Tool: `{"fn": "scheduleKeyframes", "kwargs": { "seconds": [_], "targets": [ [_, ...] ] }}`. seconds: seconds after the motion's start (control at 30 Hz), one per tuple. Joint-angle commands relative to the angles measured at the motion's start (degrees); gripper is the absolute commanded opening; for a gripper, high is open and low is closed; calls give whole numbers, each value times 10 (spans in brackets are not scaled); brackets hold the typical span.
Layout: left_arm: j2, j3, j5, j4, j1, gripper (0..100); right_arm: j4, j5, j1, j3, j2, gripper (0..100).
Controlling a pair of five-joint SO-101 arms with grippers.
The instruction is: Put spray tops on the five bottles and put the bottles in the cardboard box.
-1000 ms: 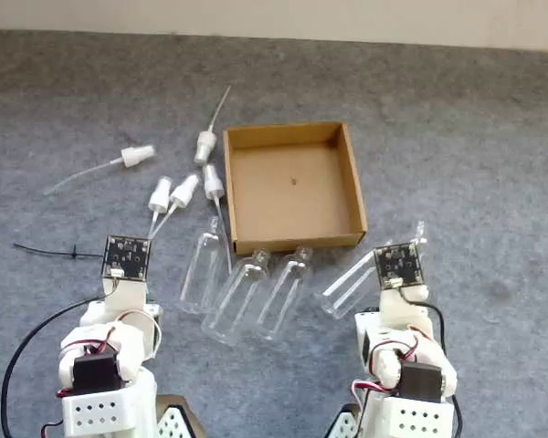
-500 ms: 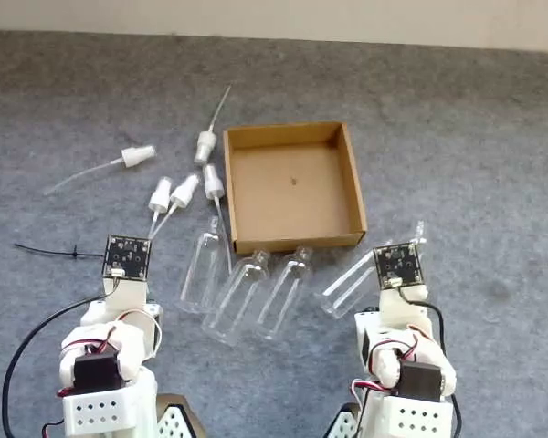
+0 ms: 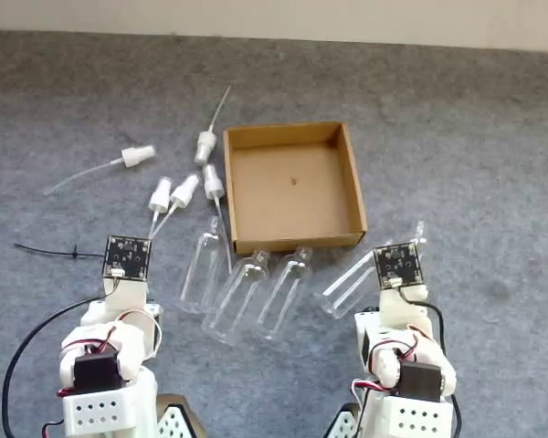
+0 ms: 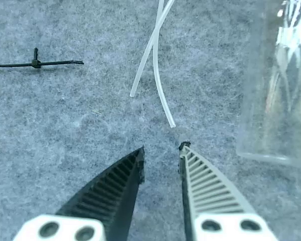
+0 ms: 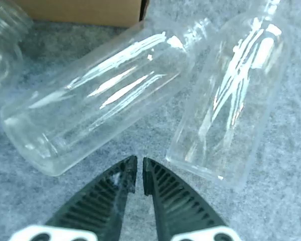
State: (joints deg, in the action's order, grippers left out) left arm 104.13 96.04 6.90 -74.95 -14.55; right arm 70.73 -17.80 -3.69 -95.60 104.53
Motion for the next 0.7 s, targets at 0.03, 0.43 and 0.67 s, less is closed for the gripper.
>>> {"fn": "scheduleKeyframes", "kwargs": {
  "seconds": [0.03, 0.43, 0.67],
  "targets": [
    [7, 11, -4, -6, -5, 116, -3, -3, -3, 11, 7, 7],
    [7, 11, -4, -6, -5, 116, -7, 0, -2, 138, -3, 26],
    [7, 11, -4, -6, -5, 116, -59, 98, 3, 255, -172, 53]
  ]
}}
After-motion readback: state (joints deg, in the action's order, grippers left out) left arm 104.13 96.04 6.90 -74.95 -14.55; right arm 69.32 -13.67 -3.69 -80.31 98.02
